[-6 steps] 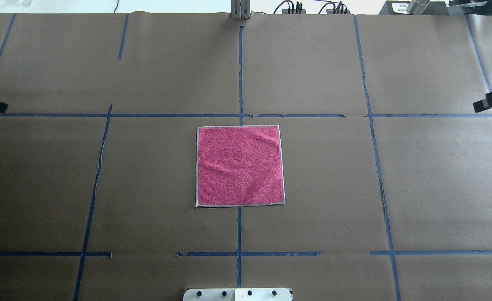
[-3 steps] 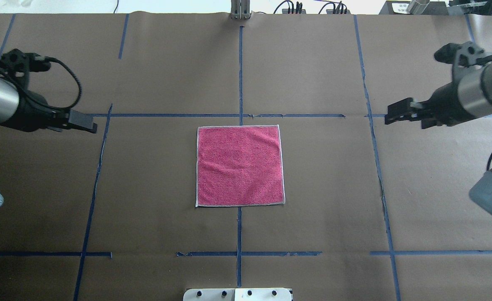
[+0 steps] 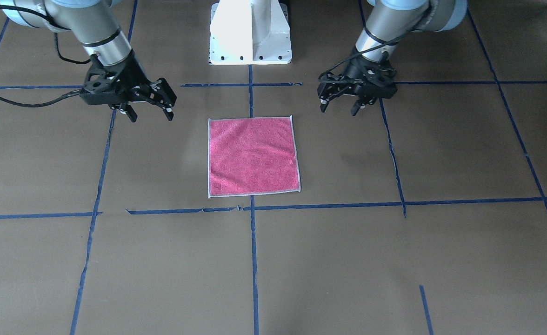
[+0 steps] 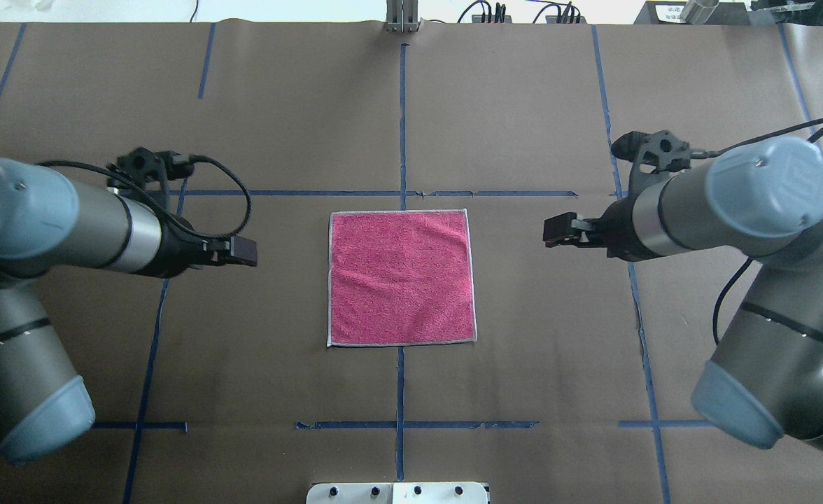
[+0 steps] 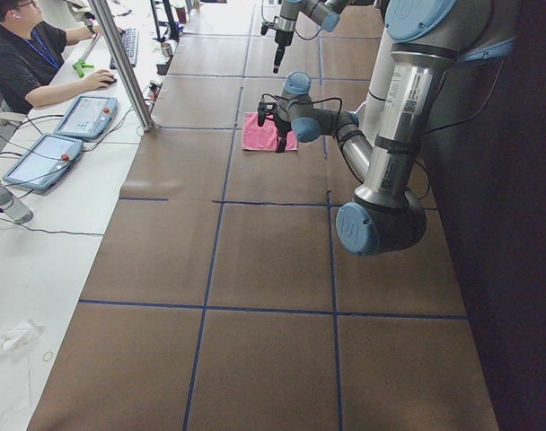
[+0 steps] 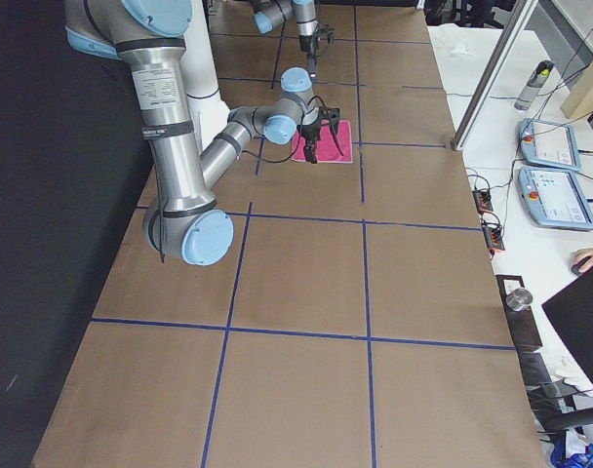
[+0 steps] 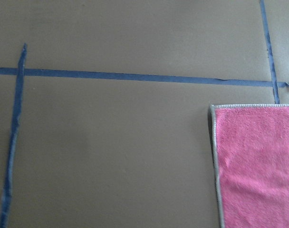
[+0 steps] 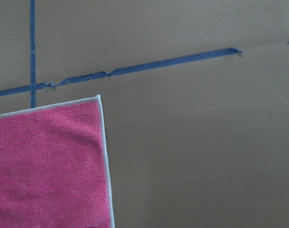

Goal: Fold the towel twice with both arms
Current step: 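Move both grippers in toward the towel's two corners nearest the robot, then lower both grippers and pinch the near corners of the pink towel, then lift the near towel edge with both grippers, raising it off the table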

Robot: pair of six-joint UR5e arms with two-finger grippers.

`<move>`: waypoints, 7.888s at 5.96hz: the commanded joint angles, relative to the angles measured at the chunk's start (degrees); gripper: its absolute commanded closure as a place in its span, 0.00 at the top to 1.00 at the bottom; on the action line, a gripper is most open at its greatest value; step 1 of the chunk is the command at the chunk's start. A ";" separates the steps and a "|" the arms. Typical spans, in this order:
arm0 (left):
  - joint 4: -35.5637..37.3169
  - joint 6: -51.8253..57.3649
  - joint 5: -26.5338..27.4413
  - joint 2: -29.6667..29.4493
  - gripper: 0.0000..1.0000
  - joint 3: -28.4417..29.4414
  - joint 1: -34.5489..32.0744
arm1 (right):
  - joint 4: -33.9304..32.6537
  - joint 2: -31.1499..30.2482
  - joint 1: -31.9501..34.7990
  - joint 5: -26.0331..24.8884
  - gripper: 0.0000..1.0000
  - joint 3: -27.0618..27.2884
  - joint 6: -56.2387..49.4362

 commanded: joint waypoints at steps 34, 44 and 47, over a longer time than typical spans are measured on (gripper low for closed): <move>1.89 -11.82 7.59 -10.77 0.00 13.91 8.27 | -3.82 11.94 -15.94 -15.10 0.65 -15.36 18.28; 1.89 -11.73 7.59 -10.68 0.00 13.82 8.01 | -6.99 11.94 -15.58 -15.80 0.32 -14.05 19.14; 1.89 -11.73 7.59 -10.68 0.00 13.82 7.83 | -7.16 11.59 -15.32 -16.77 0.00 -13.52 18.98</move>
